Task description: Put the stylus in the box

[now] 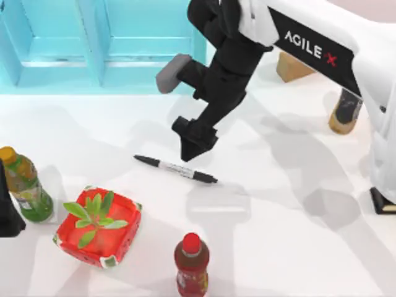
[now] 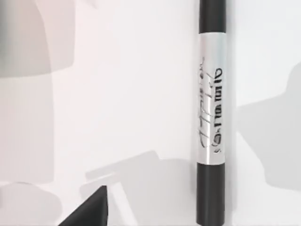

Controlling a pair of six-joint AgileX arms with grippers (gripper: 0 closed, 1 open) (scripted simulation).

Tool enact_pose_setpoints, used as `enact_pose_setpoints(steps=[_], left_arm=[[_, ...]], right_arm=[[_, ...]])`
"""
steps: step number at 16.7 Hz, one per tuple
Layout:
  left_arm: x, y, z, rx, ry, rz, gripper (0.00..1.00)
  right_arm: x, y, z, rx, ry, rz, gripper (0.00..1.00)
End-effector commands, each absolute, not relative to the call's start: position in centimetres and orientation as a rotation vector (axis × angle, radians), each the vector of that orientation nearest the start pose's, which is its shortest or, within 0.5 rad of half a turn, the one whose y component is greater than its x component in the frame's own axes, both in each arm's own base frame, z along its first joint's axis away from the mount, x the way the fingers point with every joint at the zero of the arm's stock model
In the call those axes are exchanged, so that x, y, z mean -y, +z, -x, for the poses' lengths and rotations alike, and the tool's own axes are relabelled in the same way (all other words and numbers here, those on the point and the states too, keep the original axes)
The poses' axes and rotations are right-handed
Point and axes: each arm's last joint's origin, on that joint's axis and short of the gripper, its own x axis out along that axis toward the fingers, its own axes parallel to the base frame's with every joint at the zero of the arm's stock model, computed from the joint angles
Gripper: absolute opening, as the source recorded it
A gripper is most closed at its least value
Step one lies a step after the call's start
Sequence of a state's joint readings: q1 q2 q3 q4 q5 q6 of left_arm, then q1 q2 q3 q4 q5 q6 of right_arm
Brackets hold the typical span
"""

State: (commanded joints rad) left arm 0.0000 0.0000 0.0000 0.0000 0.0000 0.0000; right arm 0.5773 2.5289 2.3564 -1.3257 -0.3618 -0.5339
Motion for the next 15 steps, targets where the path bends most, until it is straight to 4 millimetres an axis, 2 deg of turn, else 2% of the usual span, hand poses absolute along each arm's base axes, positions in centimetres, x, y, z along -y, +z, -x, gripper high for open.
enact_pose_setpoints(steps=[4, 6, 13, 15], left_arm=[[0.1, 16.0, -10.6, 0.0, 0.0, 0.0, 1.0], [0.1, 16.0, -10.6, 0.0, 0.0, 0.0, 1.0], [0.1, 16.0, -10.6, 0.0, 0.0, 0.0, 1.0], [0.1, 16.0, -10.6, 0.0, 0.0, 0.0, 1.0]], right_arm=[[-28.7, 17.0, -41.1, -1.306, 1.161, 0.562, 1.0], [-29.1, 16.2, -41.0, -1.304, 1.165, 0.564, 1.0], [-31.7, 9.5, -39.9, -1.303, 1.166, 0.565, 1.0], [-32.1, 8.2, -39.6, -1.303, 1.166, 0.565, 1.0]])
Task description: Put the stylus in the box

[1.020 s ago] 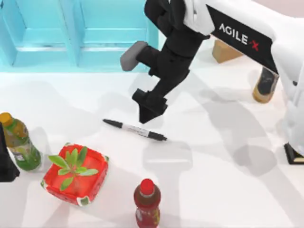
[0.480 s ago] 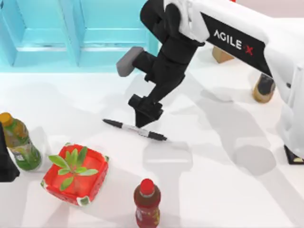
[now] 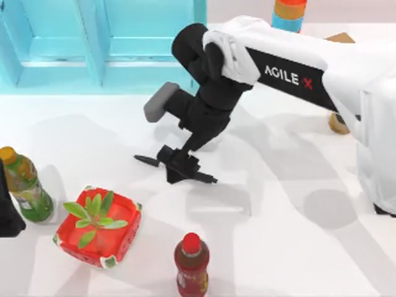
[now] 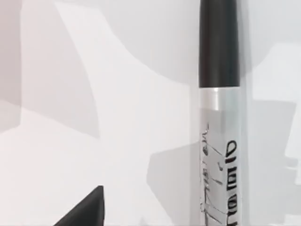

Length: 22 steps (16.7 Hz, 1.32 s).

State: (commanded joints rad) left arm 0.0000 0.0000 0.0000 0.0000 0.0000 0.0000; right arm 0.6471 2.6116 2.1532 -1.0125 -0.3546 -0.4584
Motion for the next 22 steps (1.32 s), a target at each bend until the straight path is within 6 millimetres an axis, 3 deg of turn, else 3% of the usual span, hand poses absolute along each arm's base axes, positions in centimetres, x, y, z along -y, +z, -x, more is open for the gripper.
enact_pose_setpoints(steps=[5, 18, 22], left_arm=[[0.12, 16.0, -10.57, 0.0, 0.0, 0.0, 1.0], [0.12, 16.0, -10.57, 0.0, 0.0, 0.0, 1.0], [0.12, 16.0, -10.57, 0.0, 0.0, 0.0, 1.0]], right_arm=[[-32.18, 7.93, -39.52, -1.303, 1.166, 0.565, 1.0], [-32.18, 7.93, -39.52, -1.303, 1.166, 0.565, 0.02], [-32.18, 7.93, -39.52, -1.303, 1.166, 0.565, 0.0]])
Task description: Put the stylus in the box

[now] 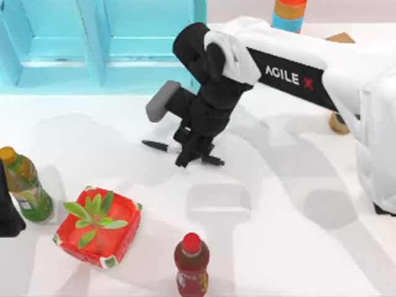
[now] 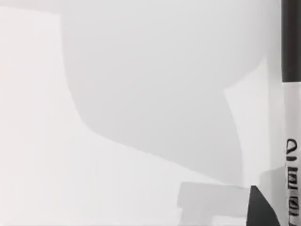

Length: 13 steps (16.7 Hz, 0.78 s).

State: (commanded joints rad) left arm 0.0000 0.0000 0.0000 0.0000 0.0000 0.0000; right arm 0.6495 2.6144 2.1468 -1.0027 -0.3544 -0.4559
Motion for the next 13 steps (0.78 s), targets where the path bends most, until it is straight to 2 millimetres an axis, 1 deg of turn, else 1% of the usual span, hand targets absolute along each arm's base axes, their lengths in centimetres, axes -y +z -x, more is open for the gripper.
enact_pose_setpoints(steps=[4, 5, 7, 9, 11, 13], left_arm=[[0.1, 16.0, -10.6, 0.0, 0.0, 0.0, 1.0], [0.1, 16.0, -10.6, 0.0, 0.0, 0.0, 1.0], [0.1, 16.0, -10.6, 0.0, 0.0, 0.0, 1.0], [0.1, 16.0, -10.6, 0.0, 0.0, 0.0, 1.0], [0.1, 16.0, -10.6, 0.0, 0.0, 0.0, 1.0], [0.1, 16.0, -10.6, 0.0, 0.0, 0.0, 1.0]], right_arm=[[-32.2, 7.9, -39.5, -1.303, 1.166, 0.565, 0.0], [-30.5, 11.3, -40.7, -1.239, 1.101, 0.607, 0.0], [-30.6, 11.5, -40.7, -1.243, 1.102, 0.608, 0.0], [-30.8, 12.3, -40.9, -1.255, 1.102, 0.608, 0.0], [-30.9, 14.1, -41.1, -1.26, 1.101, 0.606, 0.0], [-30.9, 16.6, -41.3, -1.247, 1.1, 0.604, 0.0]])
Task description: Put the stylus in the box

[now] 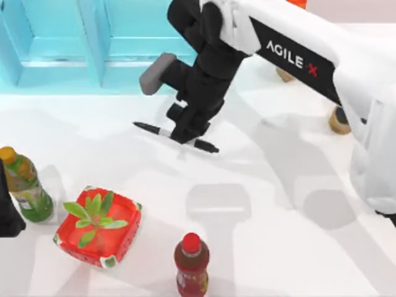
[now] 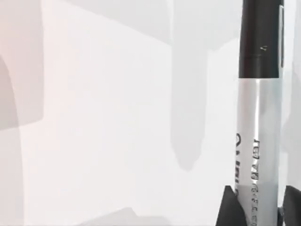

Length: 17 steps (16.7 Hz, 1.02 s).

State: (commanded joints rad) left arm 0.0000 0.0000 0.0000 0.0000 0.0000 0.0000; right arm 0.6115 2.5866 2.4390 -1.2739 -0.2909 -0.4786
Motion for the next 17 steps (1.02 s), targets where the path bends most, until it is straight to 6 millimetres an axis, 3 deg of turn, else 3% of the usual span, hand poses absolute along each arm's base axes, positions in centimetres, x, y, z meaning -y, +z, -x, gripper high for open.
enact_pose_setpoints(steps=[4, 12, 14, 17], left_arm=[[0.1, 16.0, -10.6, 0.0, 0.0, 0.0, 1.0], [0.1, 16.0, -10.6, 0.0, 0.0, 0.0, 1.0], [0.1, 16.0, -10.6, 0.0, 0.0, 0.0, 1.0], [0.1, 16.0, -10.6, 0.0, 0.0, 0.0, 1.0]], right_arm=[[-30.6, 20.7, -40.8, -1.238, 1.099, 0.605, 0.0], [-30.3, 21.7, -40.8, -1.236, 1.088, 0.593, 0.0], [-28.6, 23.2, -41.4, -1.237, 1.022, 0.53, 0.0], [-24.0, 26.5, -42.9, -1.258, 0.824, 0.36, 0.0]])
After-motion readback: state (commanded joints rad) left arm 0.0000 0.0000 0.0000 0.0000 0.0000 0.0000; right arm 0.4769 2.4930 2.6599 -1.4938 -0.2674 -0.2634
